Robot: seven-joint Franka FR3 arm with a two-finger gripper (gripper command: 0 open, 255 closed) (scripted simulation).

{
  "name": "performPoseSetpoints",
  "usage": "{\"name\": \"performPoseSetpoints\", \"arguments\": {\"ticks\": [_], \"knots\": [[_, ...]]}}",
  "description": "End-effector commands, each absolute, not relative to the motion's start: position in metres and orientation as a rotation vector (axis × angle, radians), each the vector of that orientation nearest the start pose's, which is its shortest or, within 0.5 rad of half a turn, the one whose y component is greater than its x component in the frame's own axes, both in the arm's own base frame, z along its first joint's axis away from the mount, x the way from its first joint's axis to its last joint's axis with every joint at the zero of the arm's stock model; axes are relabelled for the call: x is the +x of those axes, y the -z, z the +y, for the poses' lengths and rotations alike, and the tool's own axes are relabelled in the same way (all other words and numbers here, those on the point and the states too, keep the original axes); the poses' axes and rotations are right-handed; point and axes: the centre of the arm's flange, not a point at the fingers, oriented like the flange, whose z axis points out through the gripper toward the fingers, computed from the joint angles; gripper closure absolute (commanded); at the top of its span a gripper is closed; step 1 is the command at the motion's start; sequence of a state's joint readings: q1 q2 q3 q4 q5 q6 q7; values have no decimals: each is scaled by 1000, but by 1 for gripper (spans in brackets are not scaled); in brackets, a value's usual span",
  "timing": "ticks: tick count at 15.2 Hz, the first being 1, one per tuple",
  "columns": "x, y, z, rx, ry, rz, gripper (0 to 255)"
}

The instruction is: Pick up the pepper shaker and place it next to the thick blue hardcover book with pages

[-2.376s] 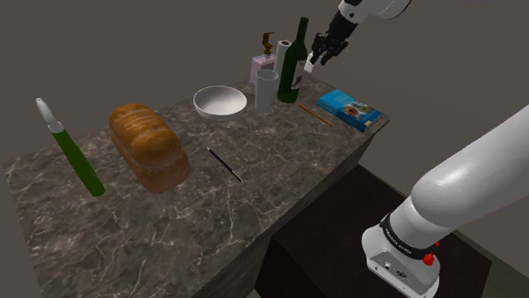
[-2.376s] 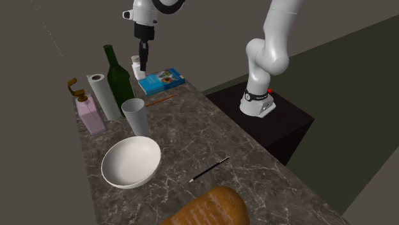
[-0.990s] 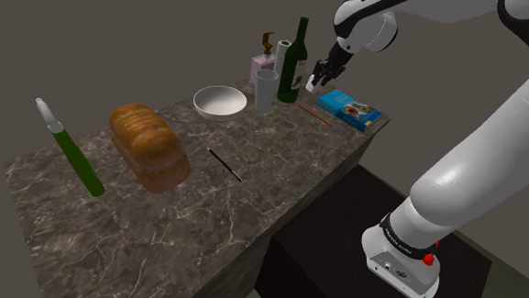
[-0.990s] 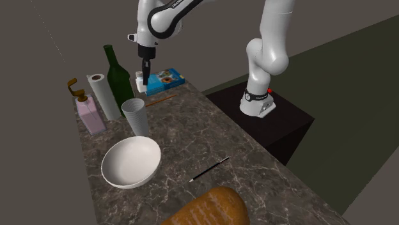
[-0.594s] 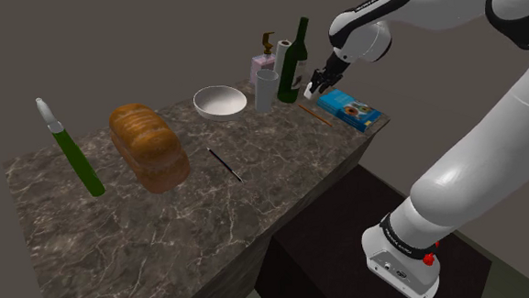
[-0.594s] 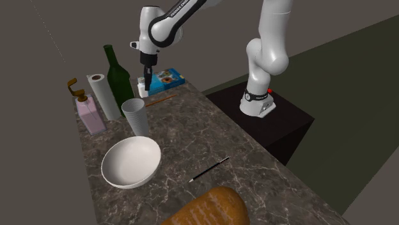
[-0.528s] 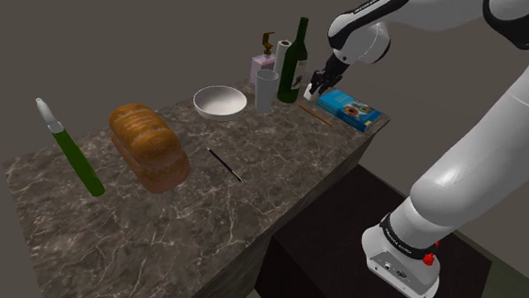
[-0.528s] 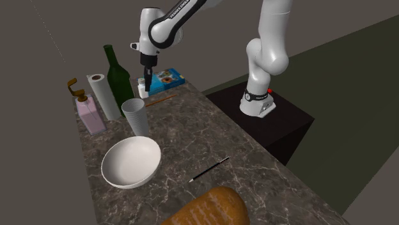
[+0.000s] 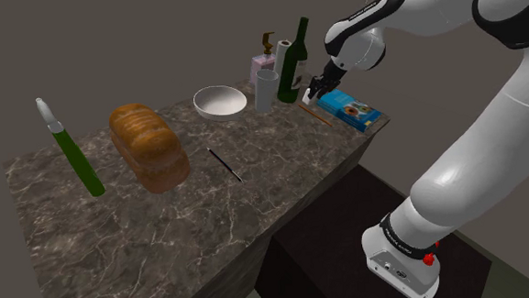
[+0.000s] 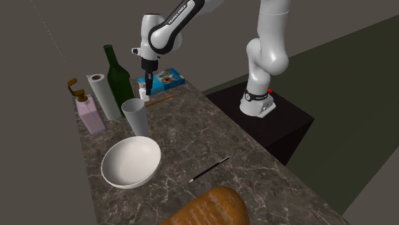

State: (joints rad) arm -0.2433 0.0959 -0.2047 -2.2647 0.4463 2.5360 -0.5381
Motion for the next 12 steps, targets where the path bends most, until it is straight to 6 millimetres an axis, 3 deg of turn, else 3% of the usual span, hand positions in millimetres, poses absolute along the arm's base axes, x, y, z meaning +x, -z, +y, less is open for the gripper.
{"name": "performPoseSetpoints", "arguments": {"ticks": [1, 3, 4, 9, 12], "knots": [[490, -335, -241, -2939, 421, 374, 255], [490, -335, -241, -2939, 421, 374, 255], [490, -335, -241, -2939, 421, 374, 0], [490, -335, -241, -2939, 421, 374, 0], [478, -373, -245, -2939, 421, 374, 0]]}}
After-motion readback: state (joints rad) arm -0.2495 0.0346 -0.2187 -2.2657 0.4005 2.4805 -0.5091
